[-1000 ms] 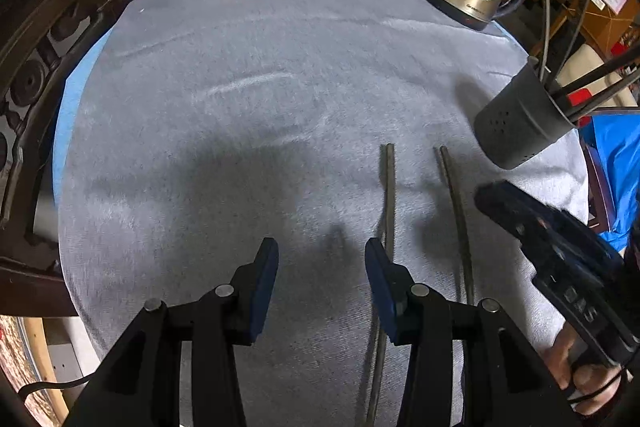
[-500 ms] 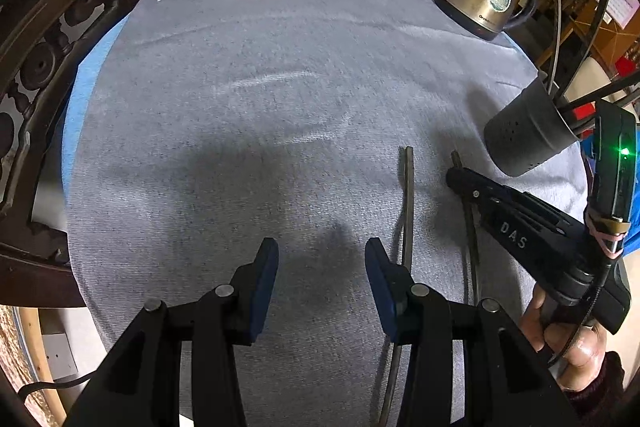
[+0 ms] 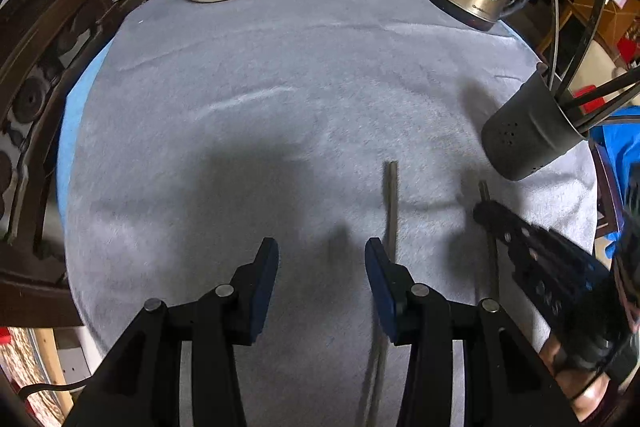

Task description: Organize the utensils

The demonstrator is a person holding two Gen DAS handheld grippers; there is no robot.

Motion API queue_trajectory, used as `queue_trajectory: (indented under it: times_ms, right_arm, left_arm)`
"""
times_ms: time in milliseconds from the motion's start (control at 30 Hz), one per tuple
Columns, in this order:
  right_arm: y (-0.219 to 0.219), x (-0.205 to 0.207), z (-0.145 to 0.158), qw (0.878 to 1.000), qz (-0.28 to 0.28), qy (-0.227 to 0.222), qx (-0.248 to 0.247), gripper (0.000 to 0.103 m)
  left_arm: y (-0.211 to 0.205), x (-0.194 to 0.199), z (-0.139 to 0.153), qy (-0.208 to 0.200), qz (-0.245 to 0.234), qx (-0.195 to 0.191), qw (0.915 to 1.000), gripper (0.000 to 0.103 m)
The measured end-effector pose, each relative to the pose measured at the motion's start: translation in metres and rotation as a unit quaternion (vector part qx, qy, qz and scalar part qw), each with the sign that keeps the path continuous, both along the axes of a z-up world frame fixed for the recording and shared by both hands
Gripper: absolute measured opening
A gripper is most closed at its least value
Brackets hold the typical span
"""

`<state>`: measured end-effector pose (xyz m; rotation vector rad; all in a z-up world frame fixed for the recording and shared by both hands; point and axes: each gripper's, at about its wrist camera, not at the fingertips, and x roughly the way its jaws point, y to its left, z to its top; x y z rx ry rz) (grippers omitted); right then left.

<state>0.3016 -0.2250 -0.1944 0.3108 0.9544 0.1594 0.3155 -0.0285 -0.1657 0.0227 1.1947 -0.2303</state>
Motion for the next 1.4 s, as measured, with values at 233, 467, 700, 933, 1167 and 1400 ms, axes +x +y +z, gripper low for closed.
queue_trajectory:
  times_ms: [233,467,700,933,1167,1400]
  right_arm:
    - [-0.017,-0.005,-0.010,1.000,-0.020,0.016,0.015,0.009]
    - [-0.019,-0.006,-0.013,0.999,-0.017,0.015,0.022,0.010]
    - [-0.019,-0.005,-0.014,1.000,-0.011,0.014,0.023,0.010]
    - [-0.017,-0.003,-0.014,1.000,-0.004,0.022,0.017,0.010]
    - [-0.017,0.005,-0.012,0.998,0.004,0.067,0.014,0.010]
    - [-0.017,0.008,-0.012,0.997,0.004,0.080,0.013,0.010]
  left_arm:
    - [-0.029,0.020,-0.007,0.010,-0.029,-0.011,0.9995,0.046]
    - [-0.041,0.038,-0.021,0.032,-0.040,-0.020,0.9985,0.046]
    - [-0.058,0.043,-0.033,0.027,-0.059,0.016,0.9978,0.043]
    - [-0.070,0.039,-0.036,0.003,-0.077,0.042,0.9961,0.037]
    - [-0.075,0.038,-0.037,-0.004,-0.088,0.051,0.9948,0.037]
    - [-0.079,0.037,-0.038,-0.008,-0.096,0.050,0.9941,0.038]
